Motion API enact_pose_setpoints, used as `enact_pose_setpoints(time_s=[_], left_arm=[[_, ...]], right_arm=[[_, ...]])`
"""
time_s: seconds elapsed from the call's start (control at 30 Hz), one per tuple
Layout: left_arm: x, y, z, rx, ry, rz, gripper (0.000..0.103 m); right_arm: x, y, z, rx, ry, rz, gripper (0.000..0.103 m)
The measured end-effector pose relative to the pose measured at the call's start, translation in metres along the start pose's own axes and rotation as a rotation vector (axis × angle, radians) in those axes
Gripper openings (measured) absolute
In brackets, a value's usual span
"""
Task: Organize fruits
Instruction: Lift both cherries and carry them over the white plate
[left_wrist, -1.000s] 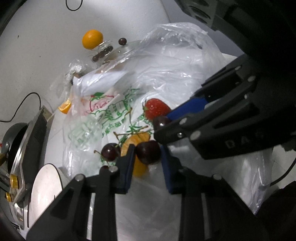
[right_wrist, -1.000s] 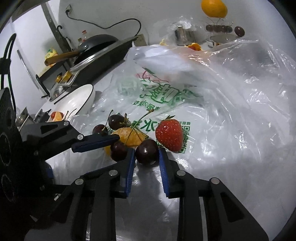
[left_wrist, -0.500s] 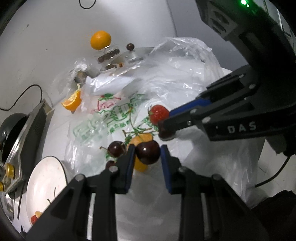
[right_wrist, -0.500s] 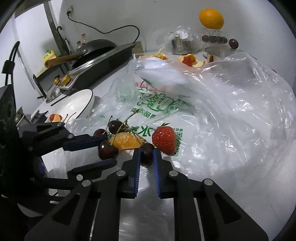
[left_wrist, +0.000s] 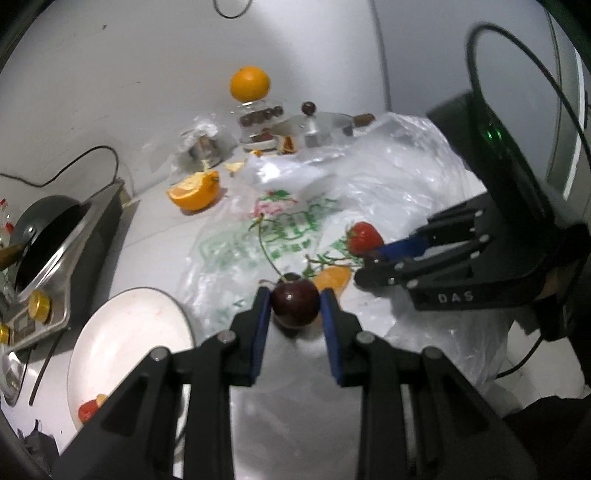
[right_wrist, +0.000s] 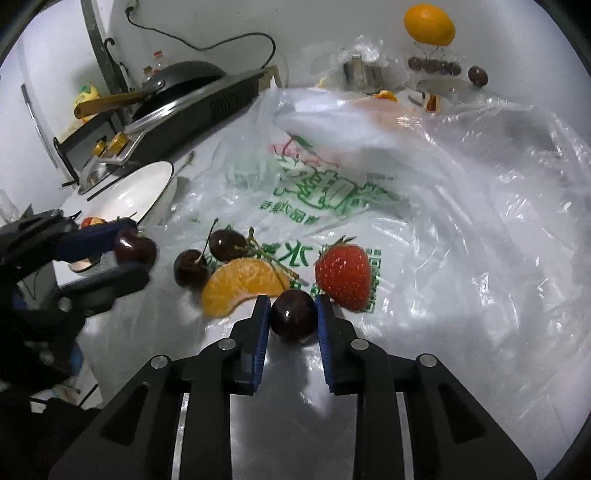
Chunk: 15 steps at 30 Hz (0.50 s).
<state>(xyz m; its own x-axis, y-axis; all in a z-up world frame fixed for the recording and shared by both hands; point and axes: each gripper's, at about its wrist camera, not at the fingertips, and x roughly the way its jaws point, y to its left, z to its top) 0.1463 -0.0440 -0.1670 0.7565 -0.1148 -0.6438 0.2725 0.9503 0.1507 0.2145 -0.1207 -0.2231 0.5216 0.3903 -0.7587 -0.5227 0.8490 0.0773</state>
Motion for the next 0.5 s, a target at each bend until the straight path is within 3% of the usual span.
enact_pose_setpoints(time_s=[0.5], left_arm=[[-0.035,0.036,-0.013,-0.098,-0.068,-0.001,0.028]], right_arm=[[-0.037,0.032,0.004,-0.062,-0.062,-0.084,0.026]])
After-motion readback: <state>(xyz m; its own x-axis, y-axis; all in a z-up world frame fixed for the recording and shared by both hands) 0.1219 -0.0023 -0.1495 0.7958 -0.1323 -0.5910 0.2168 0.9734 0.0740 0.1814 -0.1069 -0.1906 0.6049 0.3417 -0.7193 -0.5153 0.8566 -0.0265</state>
